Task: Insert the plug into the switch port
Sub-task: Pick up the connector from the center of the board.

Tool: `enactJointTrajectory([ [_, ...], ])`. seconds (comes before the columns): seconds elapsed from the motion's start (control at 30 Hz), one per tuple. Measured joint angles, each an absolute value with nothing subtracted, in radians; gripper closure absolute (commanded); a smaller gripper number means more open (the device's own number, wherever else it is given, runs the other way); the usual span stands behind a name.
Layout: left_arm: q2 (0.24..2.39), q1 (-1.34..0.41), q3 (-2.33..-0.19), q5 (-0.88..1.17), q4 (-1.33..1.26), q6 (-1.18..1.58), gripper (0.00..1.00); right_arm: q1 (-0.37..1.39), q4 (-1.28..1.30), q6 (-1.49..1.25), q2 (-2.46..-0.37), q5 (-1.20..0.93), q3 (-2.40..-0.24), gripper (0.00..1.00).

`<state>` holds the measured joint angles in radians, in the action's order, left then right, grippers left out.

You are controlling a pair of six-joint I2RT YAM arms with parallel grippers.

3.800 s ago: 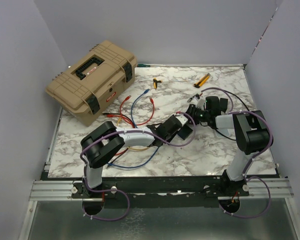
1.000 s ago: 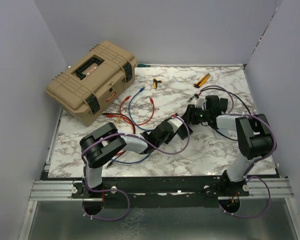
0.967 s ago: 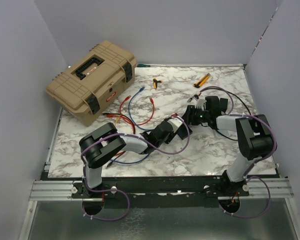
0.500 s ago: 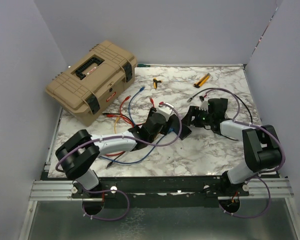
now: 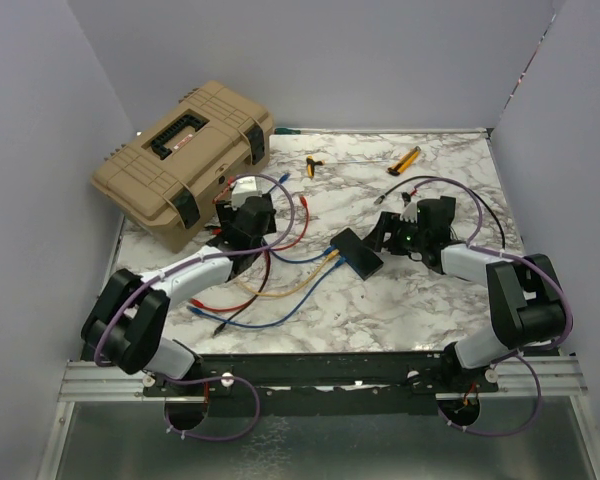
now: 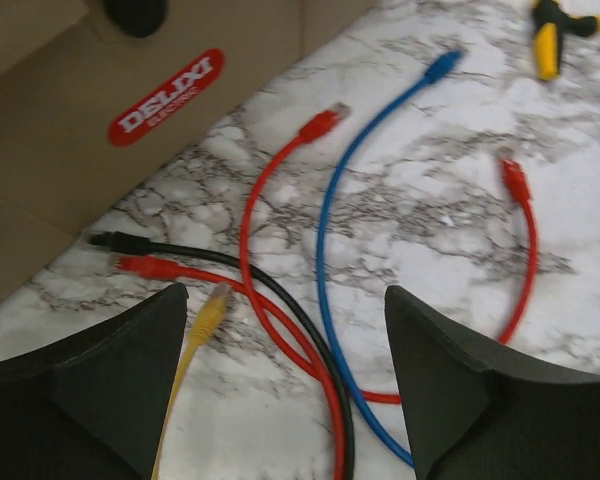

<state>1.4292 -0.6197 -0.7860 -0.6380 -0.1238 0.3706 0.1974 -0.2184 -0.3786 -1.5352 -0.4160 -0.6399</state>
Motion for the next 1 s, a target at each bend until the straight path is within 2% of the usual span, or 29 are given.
enactJointTrajectory([
  [0.3,1.597,-0.472,-0.778,-0.642,-0.202,0.434,0.34,0.197,-0.241,-0.390,-1.535,-0.416,-0.634,0.21],
  [0.5,1.711,-0.452,-0.825,-0.635,-0.231,0.435,0.59,0.197,-0.245,-0.392,-1.537,-0.418,-0.634,0.21],
  [0.8,1.796,-0.418,-0.857,-0.618,-0.277,0.434,0.67,0.197,-0.246,-0.392,-1.564,-0.456,-0.635,0.21],
  [1.0,1.840,-0.412,-0.865,-0.592,-0.298,0.438,0.81,0.197,-0.253,-0.392,-1.583,-0.481,-0.635,0.21],
])
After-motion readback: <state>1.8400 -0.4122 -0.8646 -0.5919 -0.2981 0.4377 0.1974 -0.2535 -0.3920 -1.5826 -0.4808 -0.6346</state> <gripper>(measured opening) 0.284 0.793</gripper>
